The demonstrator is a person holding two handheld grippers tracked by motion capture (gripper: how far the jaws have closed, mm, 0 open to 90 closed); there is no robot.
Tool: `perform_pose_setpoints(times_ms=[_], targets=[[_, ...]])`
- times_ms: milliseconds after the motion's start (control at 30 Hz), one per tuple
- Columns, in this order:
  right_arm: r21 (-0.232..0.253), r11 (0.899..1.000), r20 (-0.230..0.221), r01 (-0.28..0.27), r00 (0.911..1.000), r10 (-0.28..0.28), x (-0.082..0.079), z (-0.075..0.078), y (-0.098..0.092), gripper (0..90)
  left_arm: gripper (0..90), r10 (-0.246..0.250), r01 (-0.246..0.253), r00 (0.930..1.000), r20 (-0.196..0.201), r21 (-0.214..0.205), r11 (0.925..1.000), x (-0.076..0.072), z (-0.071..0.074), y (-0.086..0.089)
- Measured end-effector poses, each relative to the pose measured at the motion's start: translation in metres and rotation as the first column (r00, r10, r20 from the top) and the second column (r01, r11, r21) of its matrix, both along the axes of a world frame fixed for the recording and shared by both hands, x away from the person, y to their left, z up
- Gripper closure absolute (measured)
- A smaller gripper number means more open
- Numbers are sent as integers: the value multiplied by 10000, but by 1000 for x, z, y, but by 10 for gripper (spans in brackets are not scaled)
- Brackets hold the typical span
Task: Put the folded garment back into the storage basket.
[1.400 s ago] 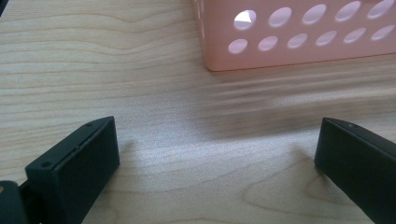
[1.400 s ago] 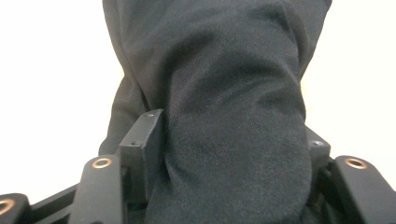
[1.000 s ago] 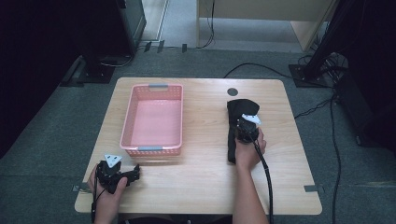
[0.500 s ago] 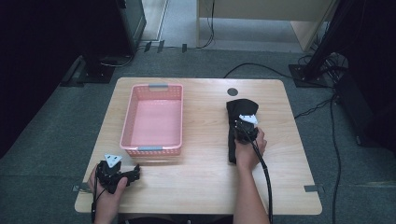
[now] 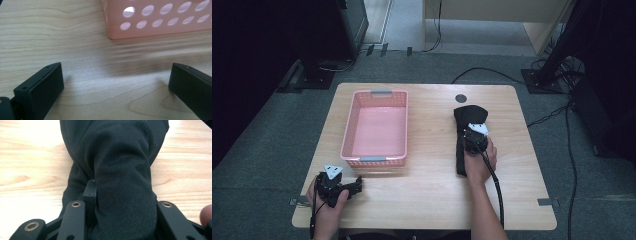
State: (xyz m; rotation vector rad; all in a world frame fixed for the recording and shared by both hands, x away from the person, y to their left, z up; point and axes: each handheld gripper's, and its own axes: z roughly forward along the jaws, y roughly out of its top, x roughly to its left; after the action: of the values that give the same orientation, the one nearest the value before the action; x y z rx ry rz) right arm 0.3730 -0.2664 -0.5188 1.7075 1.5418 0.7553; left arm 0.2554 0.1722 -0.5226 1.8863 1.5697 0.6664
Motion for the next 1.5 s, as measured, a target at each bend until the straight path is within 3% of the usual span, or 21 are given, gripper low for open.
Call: perform_pose_setpoints(times_ms=[100, 367, 600, 900, 1133, 1500], targets=[[289, 9996, 96, -65, 9999, 62, -5, 2, 3, 626, 0, 5, -5, 10000, -3, -4, 10000, 0, 0, 0], [419, 9985, 300, -351, 9990, 339, -7, 14, 11, 652, 0, 21, -21, 10000, 2, -2, 10000, 0, 0, 0], [491, 9957, 614, -792, 9952, 761, -9, 24, 31, 657, 0, 21, -21, 10000, 1, -3, 10000, 0, 0, 0], [1115, 9827, 886, -1478, 9864, 1383, -5, 43, 56, 658, 0, 71, -71, 10000, -7, 6, 10000, 0, 0, -1], [1444, 9756, 1019, -1655, 9832, 1517, -3, 58, 68, 658, 0, 75, -75, 10000, -7, 8, 10000, 0, 0, -1], [1384, 9752, 1116, -1727, 9811, 1579, 0, 76, 81, 656, 0, 77, -77, 10000, -8, -2, 10000, 0, 0, -1]])
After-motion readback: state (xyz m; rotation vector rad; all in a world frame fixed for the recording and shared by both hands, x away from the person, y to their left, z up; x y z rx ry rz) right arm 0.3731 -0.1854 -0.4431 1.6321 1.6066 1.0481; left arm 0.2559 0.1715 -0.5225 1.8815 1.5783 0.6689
